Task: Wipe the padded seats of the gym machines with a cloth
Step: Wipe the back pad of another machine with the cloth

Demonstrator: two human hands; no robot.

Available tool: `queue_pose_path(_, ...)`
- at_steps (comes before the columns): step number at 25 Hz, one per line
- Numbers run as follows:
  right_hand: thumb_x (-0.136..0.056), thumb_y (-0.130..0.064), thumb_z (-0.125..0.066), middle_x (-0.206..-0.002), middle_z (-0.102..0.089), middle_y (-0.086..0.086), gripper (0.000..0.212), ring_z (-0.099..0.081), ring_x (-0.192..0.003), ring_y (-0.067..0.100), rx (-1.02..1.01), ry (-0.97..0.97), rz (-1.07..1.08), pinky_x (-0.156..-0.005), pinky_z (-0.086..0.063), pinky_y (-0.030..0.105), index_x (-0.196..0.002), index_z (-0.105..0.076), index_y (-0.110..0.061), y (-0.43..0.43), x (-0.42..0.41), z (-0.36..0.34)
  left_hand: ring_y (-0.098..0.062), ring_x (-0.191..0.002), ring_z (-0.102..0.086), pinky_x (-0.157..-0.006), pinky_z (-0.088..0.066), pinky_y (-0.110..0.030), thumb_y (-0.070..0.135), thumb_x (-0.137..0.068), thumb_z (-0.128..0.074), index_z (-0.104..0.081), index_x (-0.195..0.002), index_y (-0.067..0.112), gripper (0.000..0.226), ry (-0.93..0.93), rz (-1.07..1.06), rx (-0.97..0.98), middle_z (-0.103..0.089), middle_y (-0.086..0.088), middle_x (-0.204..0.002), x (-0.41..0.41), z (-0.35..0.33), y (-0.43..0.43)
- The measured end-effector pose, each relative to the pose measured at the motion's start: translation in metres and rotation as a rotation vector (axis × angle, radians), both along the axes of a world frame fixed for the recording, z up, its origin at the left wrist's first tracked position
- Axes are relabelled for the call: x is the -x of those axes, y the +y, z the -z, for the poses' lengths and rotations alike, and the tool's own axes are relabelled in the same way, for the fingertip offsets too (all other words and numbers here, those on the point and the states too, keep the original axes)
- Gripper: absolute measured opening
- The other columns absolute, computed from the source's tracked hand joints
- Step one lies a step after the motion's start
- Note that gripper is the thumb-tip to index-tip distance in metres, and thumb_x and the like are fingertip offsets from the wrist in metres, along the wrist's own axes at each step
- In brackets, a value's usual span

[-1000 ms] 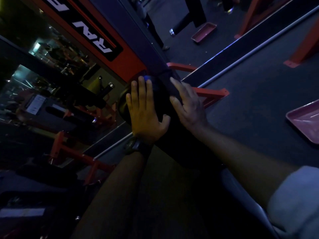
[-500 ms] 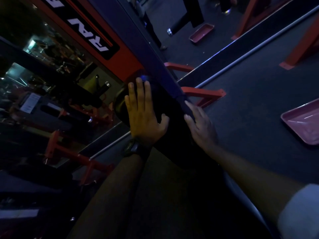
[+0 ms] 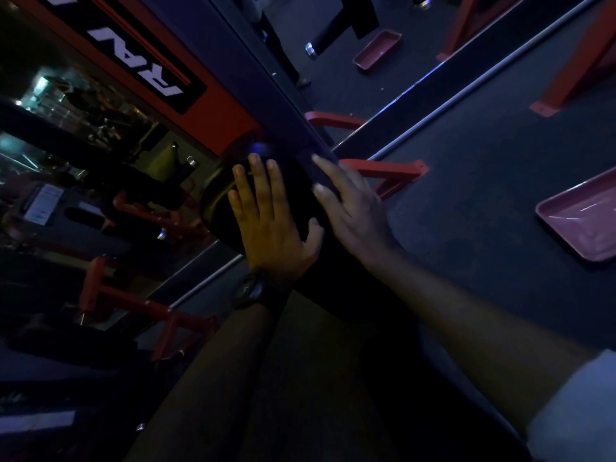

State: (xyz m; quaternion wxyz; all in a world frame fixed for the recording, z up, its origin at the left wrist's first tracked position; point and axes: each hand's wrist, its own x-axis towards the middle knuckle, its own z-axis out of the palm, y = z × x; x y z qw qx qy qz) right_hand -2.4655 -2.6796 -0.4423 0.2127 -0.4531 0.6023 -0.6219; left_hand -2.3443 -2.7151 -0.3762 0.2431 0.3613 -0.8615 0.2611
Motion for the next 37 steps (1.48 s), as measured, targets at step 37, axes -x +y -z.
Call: queue_pose_path(37, -0.1, -0.046, -0.04, -0.145, -0.049, 0.001, 0.051, -0.05, -0.126, 0.02, 0.015, -0.004, -0.013, -0.098, -0.046, 0.04, -0.15, -0.042, -0.036, 0.009, 0.0, 0.043, -0.02, -0.157, 0.001, -0.125, 0.0, -0.043, 0.056, -0.09, -0.042, -0.037, -0.153, 0.005, 0.082, -0.202, 0.062, 0.32, -0.04, -0.017, -0.156, -0.009, 0.038, -0.025)
